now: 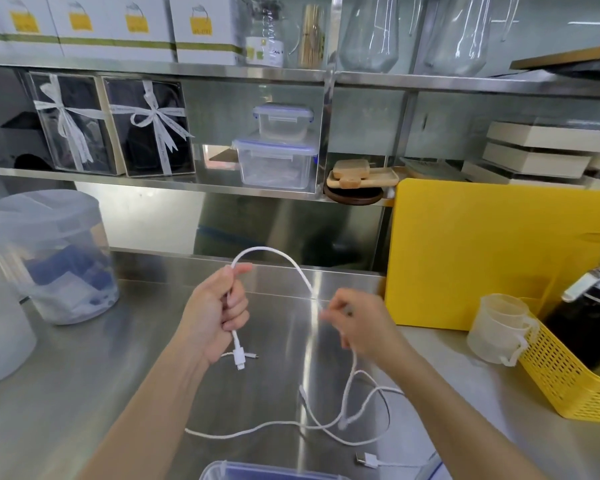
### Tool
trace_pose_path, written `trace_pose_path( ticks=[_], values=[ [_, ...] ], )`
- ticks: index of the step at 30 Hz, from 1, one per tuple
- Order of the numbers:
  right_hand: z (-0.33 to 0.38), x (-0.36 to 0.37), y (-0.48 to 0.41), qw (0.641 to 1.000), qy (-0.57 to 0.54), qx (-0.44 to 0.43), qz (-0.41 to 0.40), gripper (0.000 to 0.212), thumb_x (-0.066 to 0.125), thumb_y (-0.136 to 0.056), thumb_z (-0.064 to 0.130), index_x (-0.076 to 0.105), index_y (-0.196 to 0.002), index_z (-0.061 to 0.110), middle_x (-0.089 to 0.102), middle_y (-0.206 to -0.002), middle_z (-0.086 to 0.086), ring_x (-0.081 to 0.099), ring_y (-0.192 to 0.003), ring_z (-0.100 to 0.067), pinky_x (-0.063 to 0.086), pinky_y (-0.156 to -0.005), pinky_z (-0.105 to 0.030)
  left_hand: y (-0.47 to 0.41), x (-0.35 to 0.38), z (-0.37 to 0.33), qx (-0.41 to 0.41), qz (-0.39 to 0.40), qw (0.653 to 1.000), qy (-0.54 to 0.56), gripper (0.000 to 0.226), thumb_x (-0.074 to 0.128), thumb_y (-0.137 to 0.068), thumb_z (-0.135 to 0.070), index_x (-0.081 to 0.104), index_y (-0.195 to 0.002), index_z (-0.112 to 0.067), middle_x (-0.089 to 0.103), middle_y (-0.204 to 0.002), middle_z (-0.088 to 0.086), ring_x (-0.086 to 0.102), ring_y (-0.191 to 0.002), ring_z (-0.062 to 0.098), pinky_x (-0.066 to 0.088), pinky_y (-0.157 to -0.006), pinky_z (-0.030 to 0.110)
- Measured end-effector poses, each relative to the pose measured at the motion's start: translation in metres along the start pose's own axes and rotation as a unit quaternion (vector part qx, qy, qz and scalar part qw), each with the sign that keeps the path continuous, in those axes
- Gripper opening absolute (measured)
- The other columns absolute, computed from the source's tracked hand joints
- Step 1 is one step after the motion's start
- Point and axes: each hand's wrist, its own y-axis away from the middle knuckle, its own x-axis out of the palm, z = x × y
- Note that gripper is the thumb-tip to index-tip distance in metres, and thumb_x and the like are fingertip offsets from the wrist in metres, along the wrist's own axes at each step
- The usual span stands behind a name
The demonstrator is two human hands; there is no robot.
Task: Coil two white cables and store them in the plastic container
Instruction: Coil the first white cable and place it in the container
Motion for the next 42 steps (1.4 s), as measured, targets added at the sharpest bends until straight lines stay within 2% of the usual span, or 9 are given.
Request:
trace_pose_path(
  ticks=[10, 15, 17, 22, 26, 32, 36, 39, 42],
  values=[
    [-0.043, -0.031, 0.007, 0.848, -0.511, 0.034, 0.136, 0.019, 0.069, -0.073, 0.007, 0.061, -0.088, 0.014, 0.051, -0.055, 0.000, 0.037, -0.042, -0.011, 0.036, -0.040, -0.021, -0.005, -0.015, -0.023, 0.031, -0.035, 0.972, 0.229, 0.028, 0.033, -0.096, -0.011, 0.054, -0.079, -0.014, 0.044, -0.048, -0.008, 0.027, -0.034, 0.006, 0.022, -0.033, 0.012],
    [-0.042, -0.044, -0.004, 0.995, -0.080, -0.058, -0.010, 0.027, 0.059, -0.085, -0.002, 0.073, -0.082, 0.021, 0.057, -0.062, 0.014, 0.050, -0.055, -0.004, 0.039, -0.051, -0.012, -0.004, -0.013, -0.024, 0.003, -0.005, 0.984, 0.177, 0.018, 0.056, -0.080, -0.027, 0.064, -0.074, -0.012, 0.023, -0.040, -0.006, 0.007, -0.043, 0.010, 0.015, -0.034, 0.019],
    [-0.040, -0.048, -0.012, 0.990, 0.099, -0.080, -0.054, 0.022, 0.054, -0.089, 0.003, 0.071, -0.096, 0.016, 0.056, -0.074, 0.012, 0.053, -0.070, -0.005, 0.039, -0.063, -0.014, -0.003, -0.012, -0.025, -0.017, 0.023, 0.991, 0.132, 0.038, 0.045, -0.089, -0.038, 0.065, -0.068, -0.014, 0.011, -0.044, -0.004, 0.006, -0.040, 0.011, 0.016, -0.036, 0.019],
    [-0.037, -0.064, -0.031, 0.981, 0.026, -0.014, -0.189, 0.009, 0.050, -0.093, 0.015, 0.054, -0.093, 0.023, 0.051, -0.080, 0.014, 0.049, -0.073, -0.006, 0.036, -0.058, -0.018, 0.010, -0.008, -0.022, -0.068, 0.218, 0.973, -0.041, 0.029, 0.076, -0.068, -0.035, 0.061, -0.069, -0.011, 0.036, -0.045, -0.007, 0.025, -0.037, 0.003, 0.028, -0.035, 0.014],
    [-0.032, -0.058, -0.041, 0.980, 0.056, 0.032, -0.188, 0.009, 0.047, -0.094, 0.016, 0.048, -0.089, 0.023, 0.047, -0.078, 0.013, 0.048, -0.071, -0.008, 0.038, -0.055, -0.022, 0.019, 0.000, -0.015, -0.121, 0.231, 0.957, -0.125, 0.031, 0.052, -0.085, -0.043, 0.064, -0.081, -0.015, 0.031, -0.042, -0.008, 0.020, -0.036, 0.005, 0.022, -0.035, 0.015],
    [-0.049, -0.041, -0.020, 0.984, -0.111, 0.041, 0.129, 0.010, 0.057, -0.088, 0.013, 0.056, -0.082, 0.021, 0.057, -0.070, 0.007, 0.050, -0.047, -0.011, 0.038, -0.038, -0.019, 0.013, 0.001, -0.026, -0.055, 0.229, 0.948, 0.213, 0.016, 0.066, -0.080, -0.027, 0.062, -0.078, -0.012, 0.021, -0.052, -0.007, 0.017, -0.041, 0.007, 0.018, -0.039, 0.018],
    [-0.075, -0.031, -0.005, 0.930, -0.365, 0.038, -0.005, 0.029, 0.060, -0.086, 0.001, 0.061, -0.100, 0.026, 0.058, -0.069, 0.006, 0.039, -0.040, -0.009, 0.029, -0.036, -0.019, 0.007, -0.017, -0.034, -0.011, 0.103, 0.940, 0.325, 0.022, 0.048, -0.088, -0.023, 0.063, -0.082, -0.009, 0.021, -0.054, -0.008, 0.015, -0.042, 0.004, 0.012, -0.038, 0.015],
    [-0.074, -0.029, -0.005, 0.990, -0.096, -0.015, -0.102, 0.022, 0.064, -0.084, 0.006, 0.067, -0.092, 0.027, 0.062, -0.075, 0.006, 0.053, -0.058, -0.005, 0.039, -0.051, -0.013, 0.006, -0.024, -0.030, -0.009, 0.051, 0.956, 0.290, 0.027, 0.042, -0.089, -0.026, 0.062, -0.076, -0.014, 0.035, -0.048, -0.007, 0.015, -0.043, 0.004, 0.019, -0.038, 0.011],
    [-0.056, -0.025, -0.004, 0.963, 0.247, -0.108, -0.004, 0.014, 0.056, -0.090, 0.019, 0.067, -0.099, 0.021, 0.063, -0.092, 0.005, 0.058, -0.086, -0.014, 0.043, -0.068, -0.021, 0.004, -0.020, -0.018, -0.007, 0.041, 0.985, 0.169, 0.023, 0.040, -0.092, -0.024, 0.058, -0.081, -0.016, 0.049, -0.053, -0.007, 0.034, -0.039, 0.002, 0.042, -0.040, 0.013]
  ],
)
